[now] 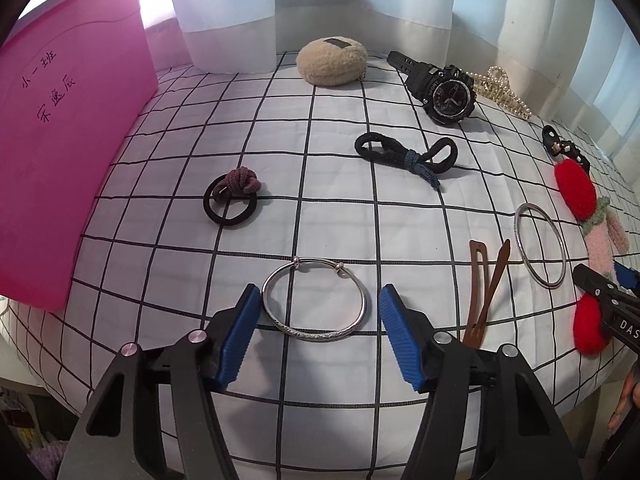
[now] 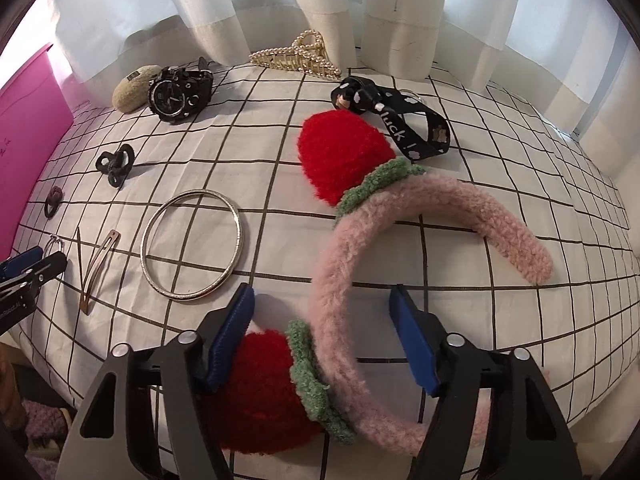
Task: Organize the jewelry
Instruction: 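Grasp the pink headband with the right tool while the left tool grasps a silver bangle, then carry the headband and bangle in both tools over the pink tub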
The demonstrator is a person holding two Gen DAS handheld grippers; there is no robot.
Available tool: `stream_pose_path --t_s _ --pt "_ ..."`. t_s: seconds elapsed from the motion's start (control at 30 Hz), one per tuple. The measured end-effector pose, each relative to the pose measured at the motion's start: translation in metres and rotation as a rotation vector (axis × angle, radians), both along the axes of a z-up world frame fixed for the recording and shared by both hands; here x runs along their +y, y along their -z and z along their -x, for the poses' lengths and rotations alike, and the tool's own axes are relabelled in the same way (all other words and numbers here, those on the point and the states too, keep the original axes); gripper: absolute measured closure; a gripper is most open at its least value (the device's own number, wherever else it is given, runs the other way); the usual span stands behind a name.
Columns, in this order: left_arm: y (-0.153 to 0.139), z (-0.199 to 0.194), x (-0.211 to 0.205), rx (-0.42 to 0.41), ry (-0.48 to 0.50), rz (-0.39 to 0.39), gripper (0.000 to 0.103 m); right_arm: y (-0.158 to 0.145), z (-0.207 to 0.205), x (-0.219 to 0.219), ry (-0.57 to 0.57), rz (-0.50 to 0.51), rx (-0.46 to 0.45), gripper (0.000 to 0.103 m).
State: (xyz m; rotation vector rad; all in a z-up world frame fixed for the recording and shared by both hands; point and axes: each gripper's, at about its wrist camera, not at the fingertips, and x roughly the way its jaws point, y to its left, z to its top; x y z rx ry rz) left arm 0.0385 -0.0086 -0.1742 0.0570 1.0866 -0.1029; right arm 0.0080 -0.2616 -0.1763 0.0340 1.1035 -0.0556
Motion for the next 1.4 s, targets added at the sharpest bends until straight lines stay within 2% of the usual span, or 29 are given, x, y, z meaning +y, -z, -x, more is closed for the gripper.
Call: stream_pose_path --t_s 0.03,0.07,0.13,0.17,0.23,0.47,0.87,1.17,1.4 --pt "0.000 0.000 -0.001 0.000 0.000 0.000 0.051 -0.001 0.001 0.003 -0.014 0.005 -0.003 0.054" --pt "-0.001 0.000 0.000 0.000 -0.003 0.006 0.051 -0.003 0.001 0.006 -0.023 0.012 -0.007 0.071" --pt "-0.001 0.000 0.001 0.003 -0.003 0.015 0.051 -0.003 0.001 0.006 -0.020 0.007 -0.009 0.082" --pt "-0.001 0.001 0.002 0.006 -0.004 0.022 0.051 -0.003 0.001 0.003 -0.013 -0.005 -0.011 0.093" --pt "-0.004 0.001 0.005 0.014 -0.013 0.046 0.051 -0.004 0.002 -0.005 0.000 -0.061 -0.009 0.093" --pt "-0.027 0.006 0.003 -0.025 -0.007 0.069 0.051 -0.018 0.011 -0.011 0.008 -0.133 -0.032 0.093" --pt "-0.090 0.019 -0.006 -0.119 -0.014 0.103 0.051 -0.081 0.014 -0.017 -0.045 -0.149 -0.125 0.093" --pt "-0.158 0.047 -0.002 -0.246 -0.105 0.128 0.051 -0.147 0.005 -0.004 -0.211 -0.177 -0.248 0.093" --pt "-0.214 0.073 0.026 -0.380 -0.232 0.087 0.051 -0.194 -0.018 0.048 -0.432 -0.249 -0.359 0.093"
